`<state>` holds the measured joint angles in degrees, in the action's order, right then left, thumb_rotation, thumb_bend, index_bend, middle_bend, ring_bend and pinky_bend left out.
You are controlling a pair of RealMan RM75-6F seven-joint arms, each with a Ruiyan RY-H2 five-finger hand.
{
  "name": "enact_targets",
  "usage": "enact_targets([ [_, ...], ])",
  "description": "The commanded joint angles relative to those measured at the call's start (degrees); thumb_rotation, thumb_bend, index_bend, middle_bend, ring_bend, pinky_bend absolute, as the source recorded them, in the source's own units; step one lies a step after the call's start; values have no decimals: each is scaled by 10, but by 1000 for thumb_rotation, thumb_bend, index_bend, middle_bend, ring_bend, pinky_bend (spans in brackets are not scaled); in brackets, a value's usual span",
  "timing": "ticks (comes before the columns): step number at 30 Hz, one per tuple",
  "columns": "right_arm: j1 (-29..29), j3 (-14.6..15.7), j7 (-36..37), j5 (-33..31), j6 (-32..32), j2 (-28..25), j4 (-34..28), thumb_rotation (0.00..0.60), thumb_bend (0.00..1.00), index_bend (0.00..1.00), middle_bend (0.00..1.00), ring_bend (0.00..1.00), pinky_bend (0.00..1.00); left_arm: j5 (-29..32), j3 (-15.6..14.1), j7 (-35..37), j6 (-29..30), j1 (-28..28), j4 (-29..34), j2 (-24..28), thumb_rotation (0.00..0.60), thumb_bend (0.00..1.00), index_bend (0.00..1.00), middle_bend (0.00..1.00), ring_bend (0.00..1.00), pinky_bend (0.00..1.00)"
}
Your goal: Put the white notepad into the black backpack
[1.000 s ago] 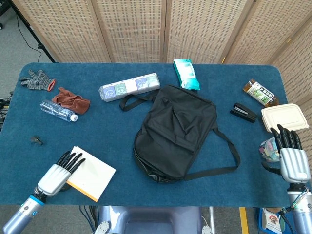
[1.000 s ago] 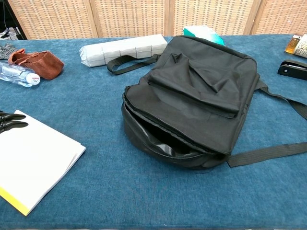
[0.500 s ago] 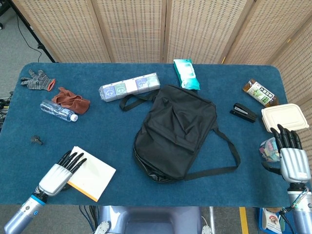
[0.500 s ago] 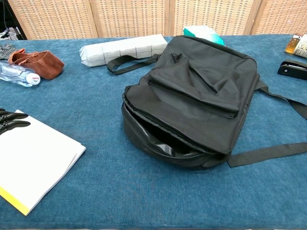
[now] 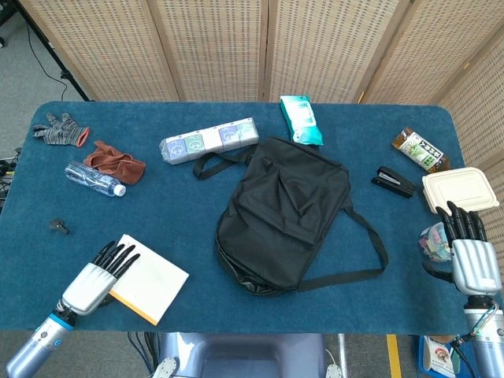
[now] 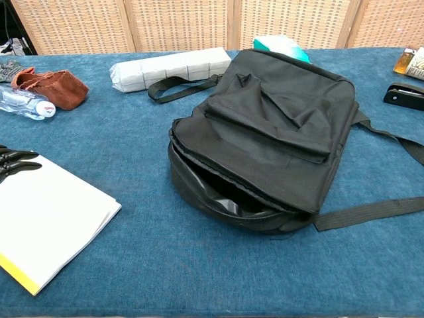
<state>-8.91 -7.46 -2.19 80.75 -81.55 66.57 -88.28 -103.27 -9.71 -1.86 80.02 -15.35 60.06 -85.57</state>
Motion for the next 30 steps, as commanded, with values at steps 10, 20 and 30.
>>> enact_targets([
  [10, -1, 2, -2, 1, 2, 0, -1, 600, 0, 0, 0, 0, 0, 2, 3, -8, 0, -5, 16, 9, 600, 696, 0, 0, 0, 0],
  [20, -1, 2, 0, -1, 4, -1, -3, 600, 0, 0, 0, 0, 0, 4, 1, -17, -17, -12, 18, 6, 600, 696, 0, 0, 0, 0],
  [30, -1, 1, 2, -3, 6, -2, -3, 600, 0, 0, 0, 0, 0, 14, 1, -43, -52, -24, 34, 7, 600, 691, 0, 0, 0, 0],
])
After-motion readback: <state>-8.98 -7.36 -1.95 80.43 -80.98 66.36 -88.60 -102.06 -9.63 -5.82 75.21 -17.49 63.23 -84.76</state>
